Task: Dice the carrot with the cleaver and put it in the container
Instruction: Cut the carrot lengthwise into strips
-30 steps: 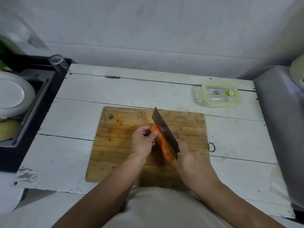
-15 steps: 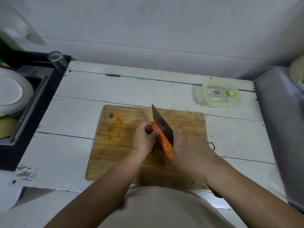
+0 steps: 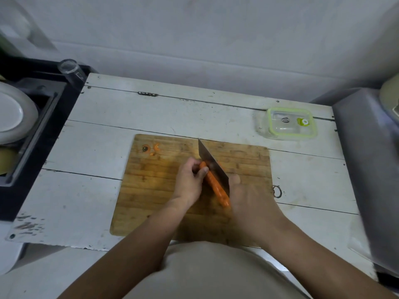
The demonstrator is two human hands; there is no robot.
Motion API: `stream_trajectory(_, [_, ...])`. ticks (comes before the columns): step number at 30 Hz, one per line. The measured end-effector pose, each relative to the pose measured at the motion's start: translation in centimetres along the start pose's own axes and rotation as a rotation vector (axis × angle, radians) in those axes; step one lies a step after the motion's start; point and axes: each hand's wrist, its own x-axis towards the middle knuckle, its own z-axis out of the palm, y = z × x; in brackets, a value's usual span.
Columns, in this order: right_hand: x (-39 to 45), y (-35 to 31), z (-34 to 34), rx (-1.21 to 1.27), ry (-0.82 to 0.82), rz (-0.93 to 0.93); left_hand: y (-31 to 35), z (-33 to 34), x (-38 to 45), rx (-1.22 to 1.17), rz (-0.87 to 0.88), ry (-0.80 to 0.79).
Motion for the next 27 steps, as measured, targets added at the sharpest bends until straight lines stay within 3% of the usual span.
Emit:
stream_trajectory(9, [-0.4, 0.8, 2.6, 0.087, -0.026, 0.07, -0.4, 0.5, 0.1, 0.084, 0.027, 0.016])
stream_trajectory(15, [-0.7, 0.8, 4.5, -0.014, -0.019, 0.088, -0.2, 0.4, 0.1, 0.078, 0.03, 0.011])
stream_trajectory(27, [-0.6, 1.3, 5.0, 0.009, -0.085, 0.11, -0.4, 0.2, 0.1, 0.09, 0.042, -0.01])
